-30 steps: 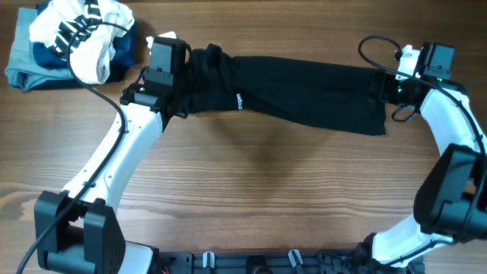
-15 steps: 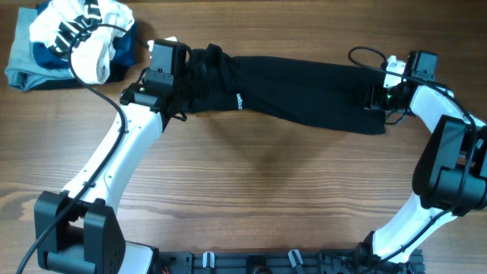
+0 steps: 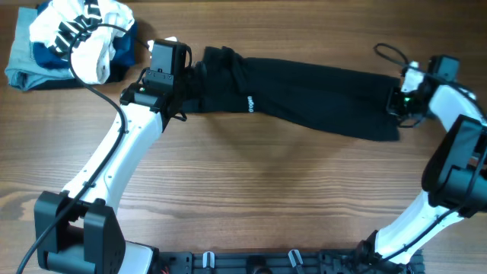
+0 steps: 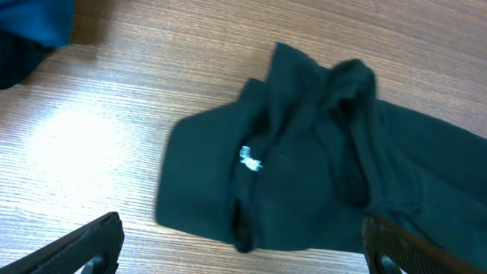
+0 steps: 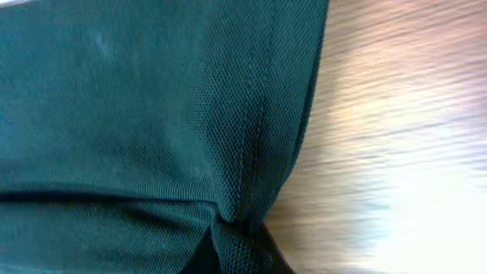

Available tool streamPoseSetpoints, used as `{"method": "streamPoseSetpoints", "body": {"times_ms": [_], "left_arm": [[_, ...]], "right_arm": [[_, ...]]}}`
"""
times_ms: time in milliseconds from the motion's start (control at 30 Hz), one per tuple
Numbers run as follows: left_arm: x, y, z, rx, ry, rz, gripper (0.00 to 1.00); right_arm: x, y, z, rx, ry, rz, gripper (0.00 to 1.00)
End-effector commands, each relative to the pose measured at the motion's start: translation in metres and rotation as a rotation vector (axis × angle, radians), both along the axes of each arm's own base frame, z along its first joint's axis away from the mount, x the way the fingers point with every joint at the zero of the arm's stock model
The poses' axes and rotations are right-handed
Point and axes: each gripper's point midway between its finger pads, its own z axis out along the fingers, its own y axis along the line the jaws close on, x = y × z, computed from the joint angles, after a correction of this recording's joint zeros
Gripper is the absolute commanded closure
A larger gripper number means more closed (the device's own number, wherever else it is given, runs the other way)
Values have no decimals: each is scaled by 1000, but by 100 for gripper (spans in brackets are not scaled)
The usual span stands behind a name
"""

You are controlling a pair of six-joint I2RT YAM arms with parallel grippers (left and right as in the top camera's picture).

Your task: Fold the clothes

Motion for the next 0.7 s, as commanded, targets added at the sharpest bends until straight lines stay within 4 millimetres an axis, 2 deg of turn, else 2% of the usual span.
{"method": "streamPoseSetpoints", "body": {"times_ms": [0, 100, 300, 400, 667], "left_arm": [[1, 0, 0, 6, 1, -17, 0], [1, 0, 0, 7, 2, -17, 0], [1, 0, 0, 9, 2, -19, 0], [0, 0, -1, 9, 5, -19, 0], [-3, 2, -3, 16, 19, -17, 0]], "right_arm": [[7, -27, 19, -46, -19, -5, 96], [10, -22, 31, -44, -22, -1, 96], [15, 20, 68, -3, -64, 56, 96], [17, 43, 78, 10, -72, 86, 96], [32, 142, 85, 55, -90, 221, 96]]}}
